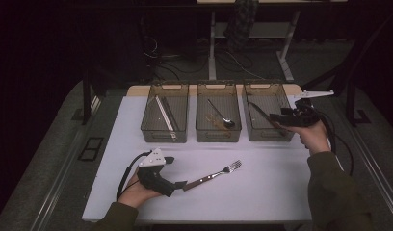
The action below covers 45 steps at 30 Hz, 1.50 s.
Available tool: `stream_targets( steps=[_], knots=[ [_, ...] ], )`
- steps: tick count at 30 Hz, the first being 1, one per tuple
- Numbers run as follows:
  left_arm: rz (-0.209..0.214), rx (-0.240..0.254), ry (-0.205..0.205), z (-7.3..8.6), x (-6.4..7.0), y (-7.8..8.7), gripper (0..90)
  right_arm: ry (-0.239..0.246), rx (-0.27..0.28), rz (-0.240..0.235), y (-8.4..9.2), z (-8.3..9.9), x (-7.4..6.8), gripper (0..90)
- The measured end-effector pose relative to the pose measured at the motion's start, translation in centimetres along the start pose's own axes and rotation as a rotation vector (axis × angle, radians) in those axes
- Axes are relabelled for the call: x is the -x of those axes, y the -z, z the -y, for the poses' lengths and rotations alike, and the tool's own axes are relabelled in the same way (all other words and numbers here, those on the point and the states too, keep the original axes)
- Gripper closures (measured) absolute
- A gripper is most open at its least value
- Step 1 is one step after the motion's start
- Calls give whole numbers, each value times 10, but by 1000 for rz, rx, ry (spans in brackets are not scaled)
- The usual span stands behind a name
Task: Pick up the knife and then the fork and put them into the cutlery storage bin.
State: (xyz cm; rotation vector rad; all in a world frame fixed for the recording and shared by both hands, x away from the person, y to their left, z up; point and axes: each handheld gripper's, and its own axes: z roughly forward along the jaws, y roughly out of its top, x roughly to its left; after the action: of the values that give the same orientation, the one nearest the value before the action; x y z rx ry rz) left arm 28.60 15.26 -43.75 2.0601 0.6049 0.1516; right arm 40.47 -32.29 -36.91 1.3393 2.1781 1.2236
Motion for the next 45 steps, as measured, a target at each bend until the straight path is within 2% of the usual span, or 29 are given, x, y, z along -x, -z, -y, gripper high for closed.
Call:
stream_targets(
  steps=[4,9,17,23,25,28,30,34,36,38,45],
  knots=[
    [-2,-5,-2,0,0,-1,3,22,9,-20,8,15,-15,265],
    [-4,-5,-3,-1,1,-1,5,85,19,-11,12,32,-35,195],
    [-11,-17,1,-2,0,-3,21,70,71,-59,24,66,-54,164],
    [-10,-23,-10,-6,3,-5,45,106,67,-78,27,94,-69,164],
    [-7,-22,-14,-8,5,-5,76,105,53,-85,25,103,-74,164],
    [3,-17,-8,-12,6,-7,140,134,36,-79,24,111,-81,164],
    [1,-14,-14,-16,8,-10,168,128,36,-98,25,115,-83,164],
    [7,-15,-19,-23,14,-20,227,126,26,-102,26,120,-87,164],
    [25,-30,-22,-27,16,-27,289,122,24,-105,26,123,-89,164],
    [20,-45,-25,-31,19,-35,299,127,18,-109,26,124,-91,164],
    [60,-113,-50,-36,25,-58,456,130,17,-107,24,124,-91,164]
  ],
)
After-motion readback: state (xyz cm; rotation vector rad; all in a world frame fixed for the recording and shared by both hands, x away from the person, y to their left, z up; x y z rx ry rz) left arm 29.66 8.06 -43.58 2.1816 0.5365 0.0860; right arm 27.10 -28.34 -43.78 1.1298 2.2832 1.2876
